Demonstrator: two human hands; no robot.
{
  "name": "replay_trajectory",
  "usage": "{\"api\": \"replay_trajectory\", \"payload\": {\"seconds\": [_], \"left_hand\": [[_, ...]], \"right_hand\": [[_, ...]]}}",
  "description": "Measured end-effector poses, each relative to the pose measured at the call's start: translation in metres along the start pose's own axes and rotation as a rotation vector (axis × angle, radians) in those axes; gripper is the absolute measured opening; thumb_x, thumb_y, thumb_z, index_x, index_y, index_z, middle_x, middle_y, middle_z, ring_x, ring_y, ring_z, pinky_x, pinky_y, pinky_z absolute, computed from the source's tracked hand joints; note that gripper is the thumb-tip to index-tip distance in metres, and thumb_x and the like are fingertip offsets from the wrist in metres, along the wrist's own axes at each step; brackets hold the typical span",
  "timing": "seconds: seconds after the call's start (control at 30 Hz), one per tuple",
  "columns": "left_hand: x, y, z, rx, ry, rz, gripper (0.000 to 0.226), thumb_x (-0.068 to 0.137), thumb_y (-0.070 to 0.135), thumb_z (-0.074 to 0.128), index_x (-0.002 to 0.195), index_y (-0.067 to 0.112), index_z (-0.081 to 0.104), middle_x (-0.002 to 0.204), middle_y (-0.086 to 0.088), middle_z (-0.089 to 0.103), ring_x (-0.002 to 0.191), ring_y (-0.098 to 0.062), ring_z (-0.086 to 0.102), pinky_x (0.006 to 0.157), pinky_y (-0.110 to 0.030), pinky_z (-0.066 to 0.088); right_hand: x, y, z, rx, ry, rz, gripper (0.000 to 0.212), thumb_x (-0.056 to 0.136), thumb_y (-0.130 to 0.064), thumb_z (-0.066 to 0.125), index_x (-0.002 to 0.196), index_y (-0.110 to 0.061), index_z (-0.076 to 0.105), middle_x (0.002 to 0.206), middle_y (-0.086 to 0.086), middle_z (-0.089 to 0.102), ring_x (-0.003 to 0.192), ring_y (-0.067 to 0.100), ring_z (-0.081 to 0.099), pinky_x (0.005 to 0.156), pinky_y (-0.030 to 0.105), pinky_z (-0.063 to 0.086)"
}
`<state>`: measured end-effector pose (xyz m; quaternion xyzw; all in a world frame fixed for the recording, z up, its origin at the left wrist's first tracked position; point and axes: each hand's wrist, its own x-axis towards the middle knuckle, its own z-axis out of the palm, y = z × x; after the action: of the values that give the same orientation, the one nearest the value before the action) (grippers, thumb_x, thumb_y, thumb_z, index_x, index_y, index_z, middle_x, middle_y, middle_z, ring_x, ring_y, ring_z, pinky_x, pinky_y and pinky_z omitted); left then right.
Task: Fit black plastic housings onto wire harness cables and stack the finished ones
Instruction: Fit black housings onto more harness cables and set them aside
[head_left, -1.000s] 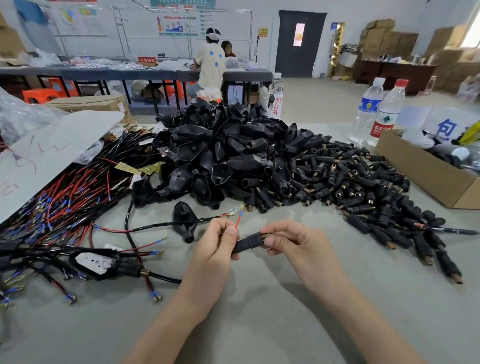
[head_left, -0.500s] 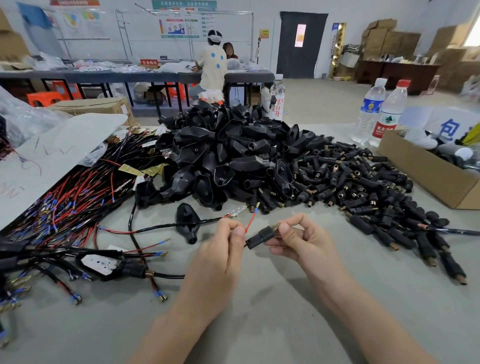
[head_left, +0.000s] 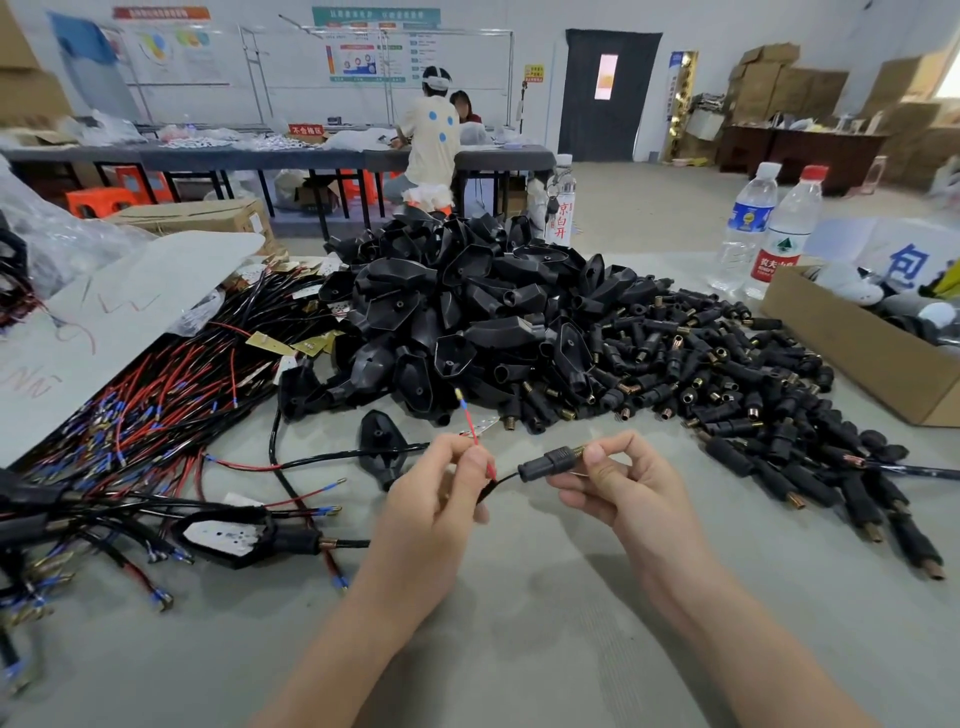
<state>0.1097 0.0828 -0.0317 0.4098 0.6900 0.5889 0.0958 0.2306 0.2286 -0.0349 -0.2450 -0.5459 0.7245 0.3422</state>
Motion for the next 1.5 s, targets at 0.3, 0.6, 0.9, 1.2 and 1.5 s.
{"api": "replay_trajectory", "payload": {"seconds": [0.3, 0.6, 0.9, 1.2, 1.5], "left_hand": [[0.007, 0.005, -0.004, -0.353, -0.102, -0.042, 0.029, 0.095, 0.048, 0.053, 0.084, 0.025, 0.065, 0.089, 0.006, 0.068, 0.090, -0.010, 0.061, 0.087, -0.029, 0.046], [0.012, -0.005, -0.012, -0.293, -0.245, -0.183, 0.032, 0.083, 0.056, 0.059, 0.086, 0.026, 0.068, 0.100, 0.003, 0.072, 0.098, -0.017, 0.068, 0.097, -0.034, 0.053], [-0.003, -0.007, -0.006, 0.551, -0.198, 0.188, 0.016, 0.103, 0.035, 0.046, 0.112, 0.036, 0.058, 0.070, 0.025, 0.049, 0.085, -0.005, 0.054, 0.073, -0.027, 0.045], [0.005, -0.016, -0.017, 0.909, -0.118, 0.345, 0.009, 0.098, 0.020, 0.060, 0.096, 0.021, 0.069, 0.081, 0.012, 0.066, 0.075, -0.015, 0.061, 0.072, -0.031, 0.042], [-0.004, 0.010, 0.016, 0.025, -0.095, 0.077, 0.021, 0.098, 0.037, 0.051, 0.112, 0.048, 0.062, 0.110, 0.025, 0.069, 0.104, 0.001, 0.064, 0.087, -0.017, 0.049]], "right_hand": [[0.001, 0.002, 0.001, 0.083, -0.031, 0.049, 0.010, 0.101, -0.009, 0.052, 0.091, -0.009, 0.053, 0.091, 0.017, 0.076, 0.082, 0.023, 0.076, 0.069, 0.021, 0.058], [0.001, 0.001, 0.002, 0.134, -0.007, 0.066, 0.010, 0.103, -0.008, 0.049, 0.094, -0.007, 0.054, 0.094, 0.019, 0.076, 0.081, 0.021, 0.075, 0.069, 0.022, 0.059], [0.008, -0.001, -0.007, 0.395, 0.124, 0.105, 0.011, 0.106, -0.007, 0.041, 0.098, -0.005, 0.049, 0.099, 0.016, 0.077, 0.086, 0.023, 0.076, 0.067, 0.024, 0.060], [0.008, -0.001, -0.008, 0.396, 0.147, 0.092, 0.011, 0.106, -0.005, 0.041, 0.097, -0.007, 0.048, 0.099, 0.016, 0.077, 0.085, 0.022, 0.076, 0.067, 0.024, 0.060], [-0.001, -0.002, 0.005, 0.225, -0.066, 0.092, 0.011, 0.106, -0.010, 0.040, 0.097, -0.008, 0.047, 0.096, 0.017, 0.077, 0.083, 0.023, 0.076, 0.068, 0.024, 0.059]]}}
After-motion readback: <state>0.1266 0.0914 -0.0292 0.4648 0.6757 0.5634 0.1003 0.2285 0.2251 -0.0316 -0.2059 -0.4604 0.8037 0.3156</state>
